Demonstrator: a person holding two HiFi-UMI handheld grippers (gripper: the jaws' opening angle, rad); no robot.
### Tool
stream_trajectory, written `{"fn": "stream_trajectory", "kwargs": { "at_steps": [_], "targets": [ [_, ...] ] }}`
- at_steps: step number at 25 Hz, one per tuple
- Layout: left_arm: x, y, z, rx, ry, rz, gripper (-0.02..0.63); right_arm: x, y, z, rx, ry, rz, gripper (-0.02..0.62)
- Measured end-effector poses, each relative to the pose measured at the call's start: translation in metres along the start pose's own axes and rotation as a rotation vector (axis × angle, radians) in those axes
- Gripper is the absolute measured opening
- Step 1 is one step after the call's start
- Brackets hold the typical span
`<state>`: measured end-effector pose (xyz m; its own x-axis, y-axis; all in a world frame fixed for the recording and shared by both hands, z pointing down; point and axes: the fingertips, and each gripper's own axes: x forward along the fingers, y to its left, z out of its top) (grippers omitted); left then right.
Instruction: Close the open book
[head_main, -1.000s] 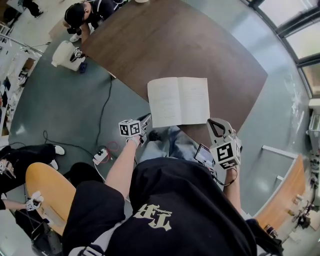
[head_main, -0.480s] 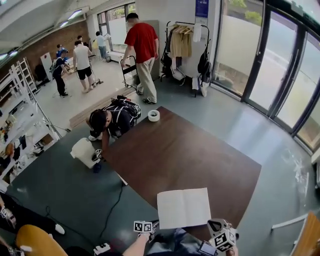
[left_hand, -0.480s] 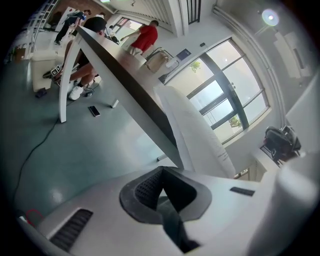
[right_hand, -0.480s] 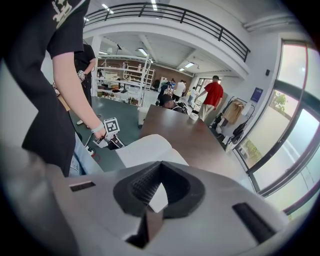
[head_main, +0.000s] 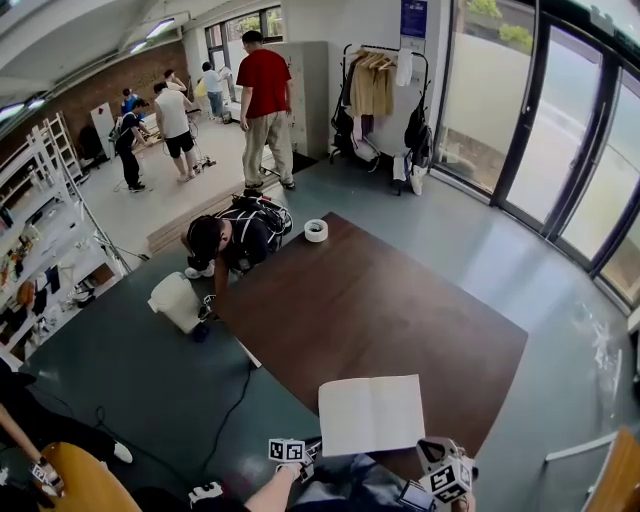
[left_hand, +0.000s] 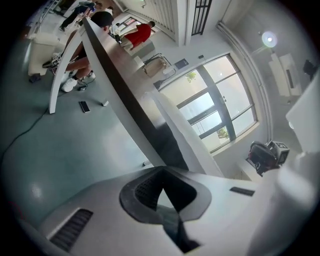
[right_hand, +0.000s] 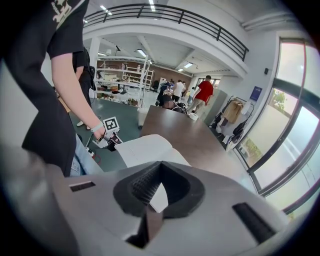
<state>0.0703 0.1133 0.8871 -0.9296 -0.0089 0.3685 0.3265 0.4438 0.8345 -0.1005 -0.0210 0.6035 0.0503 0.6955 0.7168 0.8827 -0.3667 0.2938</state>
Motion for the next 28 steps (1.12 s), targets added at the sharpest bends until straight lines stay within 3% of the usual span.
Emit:
{"fn": "stream_trajectory", "kwargs": {
  "at_steps": [4,14,20,28],
  "targets": [
    [-0.006,-0.019,0.003,-0.019,-0.009,-0.032,0.002,-0.003,0.001,0.007,0.001,-0.013,0.001,-0.012],
    [0.004,-0.092,0.033,0.135,-0.017,-0.186,0.002,0.003,-0.002,0.004,0.037,-0.040,-0.020,-0.012],
    [0.007,-0.143,0.061,0.210,-0.021,-0.236,0.002,-0.001,-0.009,0.007,0.056,-0.046,-0.030,-0.012],
    [0.016,-0.163,0.075,0.264,-0.006,-0.262,0.002,0.006,-0.015,0.006,0.070,-0.085,-0.052,-0.012]
  ]
}}
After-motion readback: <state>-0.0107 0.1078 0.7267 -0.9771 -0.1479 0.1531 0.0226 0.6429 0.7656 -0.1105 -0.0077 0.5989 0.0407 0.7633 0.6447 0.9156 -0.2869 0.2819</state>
